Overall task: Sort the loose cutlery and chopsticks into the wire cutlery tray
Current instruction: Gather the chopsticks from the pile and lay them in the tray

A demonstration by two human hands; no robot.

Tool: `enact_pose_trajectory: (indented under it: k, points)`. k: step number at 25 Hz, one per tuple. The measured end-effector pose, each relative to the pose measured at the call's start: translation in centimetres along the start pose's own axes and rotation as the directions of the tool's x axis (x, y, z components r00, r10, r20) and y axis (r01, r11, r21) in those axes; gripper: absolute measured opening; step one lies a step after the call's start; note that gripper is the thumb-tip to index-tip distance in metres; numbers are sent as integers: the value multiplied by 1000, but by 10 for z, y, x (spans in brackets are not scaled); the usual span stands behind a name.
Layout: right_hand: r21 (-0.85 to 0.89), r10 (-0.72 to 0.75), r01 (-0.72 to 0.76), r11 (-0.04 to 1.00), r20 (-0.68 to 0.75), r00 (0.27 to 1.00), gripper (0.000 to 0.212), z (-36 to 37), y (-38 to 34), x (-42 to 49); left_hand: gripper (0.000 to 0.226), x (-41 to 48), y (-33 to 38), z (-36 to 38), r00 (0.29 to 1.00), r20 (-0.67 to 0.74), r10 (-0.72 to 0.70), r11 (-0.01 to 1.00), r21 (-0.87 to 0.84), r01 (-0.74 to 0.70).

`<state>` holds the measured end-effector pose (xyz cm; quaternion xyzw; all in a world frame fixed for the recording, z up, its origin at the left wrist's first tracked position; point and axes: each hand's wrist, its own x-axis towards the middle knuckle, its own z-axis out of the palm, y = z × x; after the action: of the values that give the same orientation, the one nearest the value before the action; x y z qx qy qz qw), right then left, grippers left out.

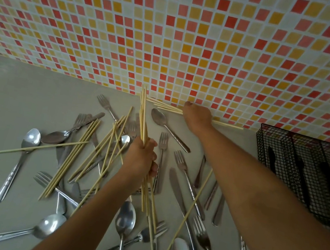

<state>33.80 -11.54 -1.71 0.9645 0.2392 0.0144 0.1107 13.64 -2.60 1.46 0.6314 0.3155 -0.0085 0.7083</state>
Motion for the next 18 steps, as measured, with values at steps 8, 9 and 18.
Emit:
enact_pose_trajectory:
  k: [8,9,18]
  points:
    - [-120,-198,186,975,-100,975,30,-17,6,2,18,-2,6,4,1000,25,-4,1000,-20,5]
    - [-76,-187,178,981,-139,972,29,-24,6,0,18,-3,7,3,1000,30,-4,1000,-28,5]
    - [283,257,-178,942,-269,928,39,-108,50,-93,21,-35,10,0,981,128,148,989,6,-150]
